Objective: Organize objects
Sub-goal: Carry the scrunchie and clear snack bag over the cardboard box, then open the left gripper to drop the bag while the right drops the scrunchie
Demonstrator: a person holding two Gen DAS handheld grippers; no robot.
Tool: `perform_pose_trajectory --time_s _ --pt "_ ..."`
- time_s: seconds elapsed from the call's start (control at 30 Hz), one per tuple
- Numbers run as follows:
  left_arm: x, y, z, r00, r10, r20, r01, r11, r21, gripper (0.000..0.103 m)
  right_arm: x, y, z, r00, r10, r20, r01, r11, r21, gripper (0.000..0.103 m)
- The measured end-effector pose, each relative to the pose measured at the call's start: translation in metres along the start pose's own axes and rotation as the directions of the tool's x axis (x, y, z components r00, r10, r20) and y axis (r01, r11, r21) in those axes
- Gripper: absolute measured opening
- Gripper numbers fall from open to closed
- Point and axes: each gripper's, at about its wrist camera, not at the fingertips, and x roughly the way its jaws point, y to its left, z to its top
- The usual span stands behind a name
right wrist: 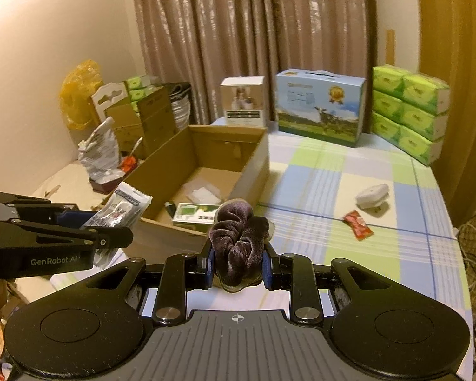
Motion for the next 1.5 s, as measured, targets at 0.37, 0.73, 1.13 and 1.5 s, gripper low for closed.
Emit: perform_pose_trajectory --time_s 0.37,0.73,1.13,1.5 --pt "0.000 0.026 0.003 1.000 0.028 -0.002 -0.028 0.999 -0.028 0.031 0.019 0.025 0.009 0.999 0.039 -0.010 -0.039 0.998 -0.047 0.025" --pt "0.004 0.041 0.008 0.999 0.047 0.000 -0.047 0.998 -0.033 0.031 0.038 0.036 0.016 0.998 0.060 -0.022 -0.062 0.996 -0.070 0.025" --pt "0.033 0.074 0.032 0.998 0.067 -0.008 -0.067 0.997 -0.041 0.031 0.077 0.038 0.046 0.996 0.083 -0.027 -0.084 0.994 -0.065 0.025" --pt "0.084 0.095 0.052 0.997 0.066 -0.045 -0.066 0.998 -0.011 0.032 0.125 0.034 0.068 0.996 0.086 -0.038 -0.088 0.996 -0.035 0.025"
